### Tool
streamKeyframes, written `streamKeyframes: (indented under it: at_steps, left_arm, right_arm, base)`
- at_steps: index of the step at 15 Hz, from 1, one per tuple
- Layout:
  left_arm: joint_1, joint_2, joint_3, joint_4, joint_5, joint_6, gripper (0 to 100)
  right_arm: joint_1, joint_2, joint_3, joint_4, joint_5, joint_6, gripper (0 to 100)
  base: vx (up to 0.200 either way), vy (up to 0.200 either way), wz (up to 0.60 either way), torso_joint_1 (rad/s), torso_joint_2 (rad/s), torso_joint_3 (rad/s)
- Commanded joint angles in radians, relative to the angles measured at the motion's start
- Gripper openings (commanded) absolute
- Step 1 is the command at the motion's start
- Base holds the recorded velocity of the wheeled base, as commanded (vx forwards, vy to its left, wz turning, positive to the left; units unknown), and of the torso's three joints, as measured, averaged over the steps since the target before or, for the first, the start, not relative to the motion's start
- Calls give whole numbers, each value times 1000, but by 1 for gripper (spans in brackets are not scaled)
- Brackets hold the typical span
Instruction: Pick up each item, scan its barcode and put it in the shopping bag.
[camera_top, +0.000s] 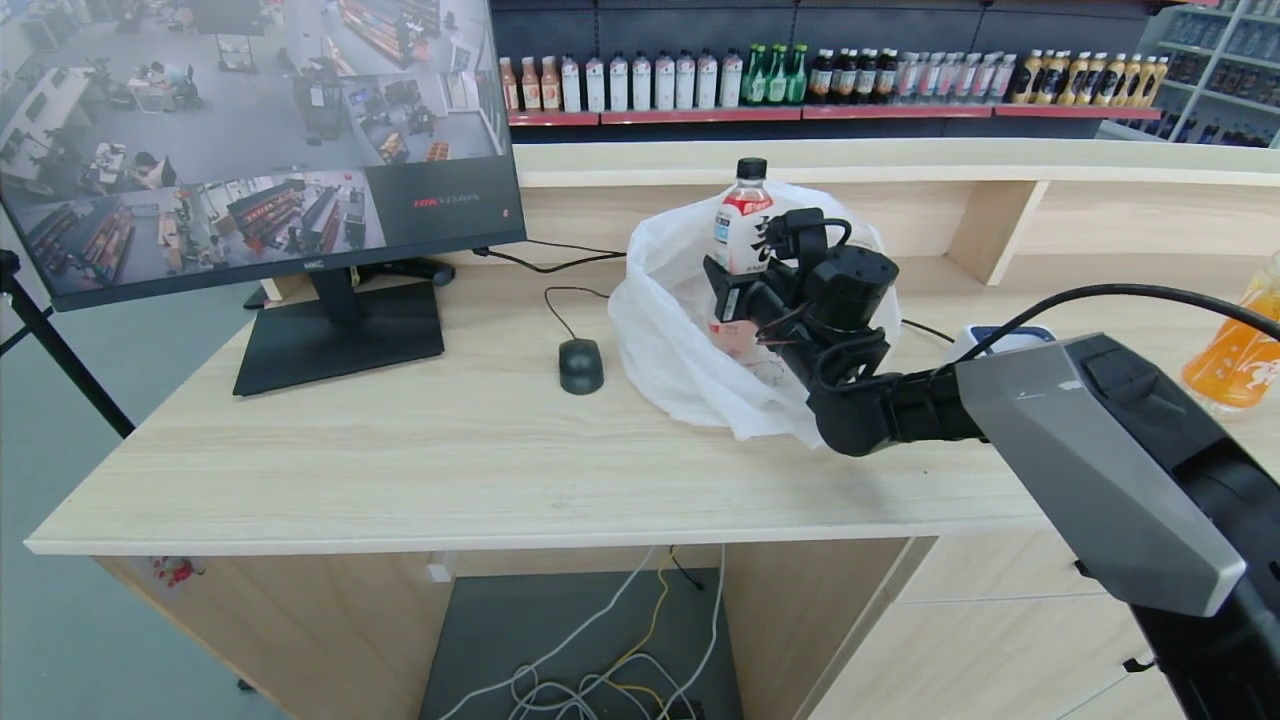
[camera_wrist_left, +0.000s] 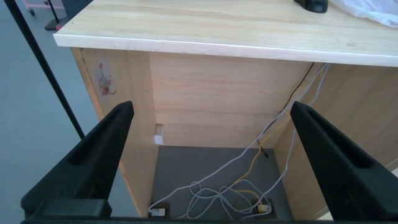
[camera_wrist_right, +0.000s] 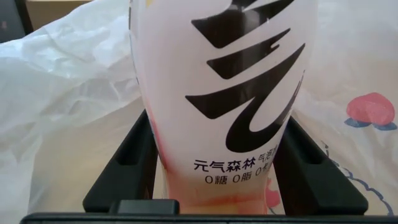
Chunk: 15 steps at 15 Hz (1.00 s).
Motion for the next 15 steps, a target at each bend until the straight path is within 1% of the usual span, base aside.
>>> streamKeyframes:
  at_steps: [1, 7, 12, 15]
  left_arm:
    - [-1, 0, 0, 0, -1, 0, 100]
    - [-1, 0, 0, 0, -1, 0, 100]
    - [-1, 0, 0, 0, 0, 0, 100]
    - [-1, 0, 0, 0, 0, 0, 100]
  right_arm:
    - [4, -1, 13, -2, -2, -2, 0]
    - [19, -9, 88, -41, -3, -2, 0]
    - [21, -35, 216, -113, -3, -2, 0]
    - [19, -41, 219, -114, -2, -2, 0]
  base:
    - [0, 0, 0, 0, 0, 0]
    - [0, 0, 0, 0, 0, 0]
    - [0, 0, 0, 0, 0, 0]
    - [0, 0, 0, 0, 0, 0]
